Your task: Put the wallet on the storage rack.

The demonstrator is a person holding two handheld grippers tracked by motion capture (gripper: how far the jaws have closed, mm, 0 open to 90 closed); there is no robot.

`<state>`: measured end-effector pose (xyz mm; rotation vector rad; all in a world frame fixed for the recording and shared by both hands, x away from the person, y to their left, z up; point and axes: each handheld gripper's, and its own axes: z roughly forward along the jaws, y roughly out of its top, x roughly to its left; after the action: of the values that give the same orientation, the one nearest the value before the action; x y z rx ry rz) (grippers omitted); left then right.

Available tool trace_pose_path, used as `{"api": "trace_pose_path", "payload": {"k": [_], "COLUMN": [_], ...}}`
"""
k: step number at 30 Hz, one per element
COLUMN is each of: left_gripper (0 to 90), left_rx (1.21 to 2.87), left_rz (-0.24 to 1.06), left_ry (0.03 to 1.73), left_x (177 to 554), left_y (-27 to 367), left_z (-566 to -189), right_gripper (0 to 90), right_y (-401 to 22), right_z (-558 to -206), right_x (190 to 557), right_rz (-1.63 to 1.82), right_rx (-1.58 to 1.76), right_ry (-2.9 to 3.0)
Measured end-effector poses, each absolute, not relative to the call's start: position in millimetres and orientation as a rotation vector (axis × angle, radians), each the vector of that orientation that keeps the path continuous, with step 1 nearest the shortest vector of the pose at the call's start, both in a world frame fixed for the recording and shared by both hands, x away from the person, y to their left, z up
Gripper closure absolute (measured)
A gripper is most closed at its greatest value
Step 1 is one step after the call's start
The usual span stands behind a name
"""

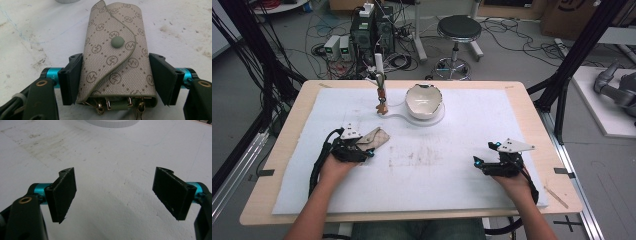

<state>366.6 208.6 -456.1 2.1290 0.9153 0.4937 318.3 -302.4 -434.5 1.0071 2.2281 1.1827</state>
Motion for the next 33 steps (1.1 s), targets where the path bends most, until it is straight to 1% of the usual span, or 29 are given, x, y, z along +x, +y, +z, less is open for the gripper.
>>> {"api": "trace_pose_path", "payload": {"k": [7, 11, 16, 23, 33], "left_gripper": [34.5, 35.1, 35.6, 36.1, 36.6], "left_rx": [2.123, 2.131, 2.098, 2.072, 2.111], "left_rz": [0.508, 0.529, 0.526, 0.519, 0.496], "left_ry": [0.930, 0.947, 0.942, 0.886, 0.800], "left_x": [364.7, 362.8, 359.8, 355.8, 353.6], "left_y": [207.9, 207.0, 209.1, 204.0, 177.8], "left_z": [-453.1, -451.2, -444.8, -428.3, -406.4], "right_gripper": [19.6, 19.7, 19.6, 19.6, 19.6], "right_y": [-300.3, -300.4, -300.6, -298.8, -298.0], "right_z": [-435.1, -435.4, -436.4, -437.6, -437.0], "right_x": [318.1, 319.2, 321.1, 319.8, 319.1], "right_rz": [1.178, 1.181, 1.178, 1.168, 1.177], "right_rx": [0.990, 0.993, 0.990, 0.980, 0.967], "right_ry": [2.246, 2.245, 2.251, 2.268, 2.272]}}
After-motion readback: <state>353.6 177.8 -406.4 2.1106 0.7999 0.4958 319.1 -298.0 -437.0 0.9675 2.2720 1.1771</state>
